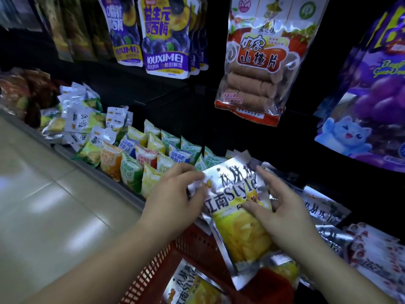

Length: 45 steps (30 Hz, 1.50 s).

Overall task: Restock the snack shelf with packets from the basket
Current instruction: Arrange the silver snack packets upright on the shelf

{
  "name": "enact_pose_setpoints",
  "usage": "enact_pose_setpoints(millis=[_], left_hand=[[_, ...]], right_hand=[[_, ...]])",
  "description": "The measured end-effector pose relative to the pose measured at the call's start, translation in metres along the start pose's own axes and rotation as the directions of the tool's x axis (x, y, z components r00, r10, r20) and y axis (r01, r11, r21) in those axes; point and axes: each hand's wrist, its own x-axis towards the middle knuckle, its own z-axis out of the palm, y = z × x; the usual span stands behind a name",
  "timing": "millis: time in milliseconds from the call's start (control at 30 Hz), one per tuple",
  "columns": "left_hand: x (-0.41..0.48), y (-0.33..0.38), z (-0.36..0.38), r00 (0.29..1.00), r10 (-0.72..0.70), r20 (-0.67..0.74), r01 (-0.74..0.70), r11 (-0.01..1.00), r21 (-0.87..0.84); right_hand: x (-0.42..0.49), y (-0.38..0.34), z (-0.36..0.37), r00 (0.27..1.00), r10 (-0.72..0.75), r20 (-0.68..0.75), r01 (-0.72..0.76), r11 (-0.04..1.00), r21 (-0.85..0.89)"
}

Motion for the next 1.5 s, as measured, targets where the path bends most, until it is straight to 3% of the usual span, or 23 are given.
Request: enact_pose_setpoints(millis=[67, 133, 200, 300, 400, 567, 700, 867, 1000, 1100, 1200, 1267, 1367, 1500], left_hand=[[-0.009, 0.001, 0.006, 0.988, -0.145, 0.053, 0.152, 0.977, -0.148], [-0.020, 0.014, 0.017, 0.950, -0.229, 0.213, 0.296, 0.876, -0.381], [-0.026, 0.023, 0.028, 0.942, -0.179, 0.284, 0.308, 0.794, -0.524], [-0.019, 0.021, 0.029, 0.965, -0.147, 0.219, 0.256, 0.724, -0.640], [-0.012, 0.015, 0.022, 0.967, -0.202, 0.156, 0.255, 0.719, -0.647], [-0.014, 0.018, 0.026, 0.957, -0.275, 0.090, 0.265, 0.710, -0.652], [-0.016, 0.022, 0.027, 0.938, -0.287, 0.193, 0.342, 0.688, -0.640], [-0.012, 0.019, 0.020, 0.944, -0.283, 0.171, 0.322, 0.669, -0.670], [-0.019, 0.026, 0.018, 0.904, -0.206, 0.375, 0.399, 0.724, -0.563], [-0.017, 0.028, 0.018, 0.900, -0.258, 0.352, 0.428, 0.682, -0.593], [-0.013, 0.025, 0.014, 0.900, -0.316, 0.300, 0.433, 0.581, -0.689], [-0.013, 0.025, 0.010, 0.913, -0.277, 0.300, 0.408, 0.597, -0.690], [-0.017, 0.026, 0.008, 0.926, -0.181, 0.331, 0.363, 0.668, -0.650], [-0.014, 0.022, 0.009, 0.915, -0.221, 0.338, 0.402, 0.583, -0.706]], right_hand=[[0.004, 0.004, 0.001, 0.995, 0.014, -0.095, -0.007, 0.997, 0.078], [0.006, 0.007, 0.005, 0.988, 0.039, -0.147, -0.017, 0.989, 0.148], [0.006, 0.008, 0.008, 0.991, 0.028, -0.133, -0.006, 0.987, 0.160], [0.000, 0.000, 0.003, 1.000, -0.007, 0.018, 0.004, 0.986, 0.168], [-0.006, -0.002, -0.001, 0.987, -0.027, 0.161, 0.002, 0.988, 0.156], [-0.006, -0.003, -0.001, 0.998, 0.014, 0.060, -0.024, 0.985, 0.168], [-0.005, -0.004, -0.002, 0.999, 0.007, 0.040, -0.012, 0.994, 0.109], [-0.005, -0.001, -0.005, 0.985, -0.008, 0.173, -0.001, 0.999, 0.049], [-0.001, 0.005, -0.007, 1.000, 0.020, 0.008, -0.020, 0.997, 0.078], [0.002, 0.008, -0.010, 0.999, 0.046, 0.020, -0.047, 0.996, 0.080], [0.000, 0.008, -0.017, 0.982, 0.038, 0.185, -0.043, 0.999, 0.024], [0.000, 0.009, -0.020, 0.965, 0.075, 0.251, -0.079, 0.997, 0.006], [0.002, 0.008, -0.020, 0.970, 0.118, 0.212, -0.122, 0.993, 0.004], [0.004, 0.006, -0.022, 0.981, 0.115, 0.158, -0.119, 0.993, 0.013]])
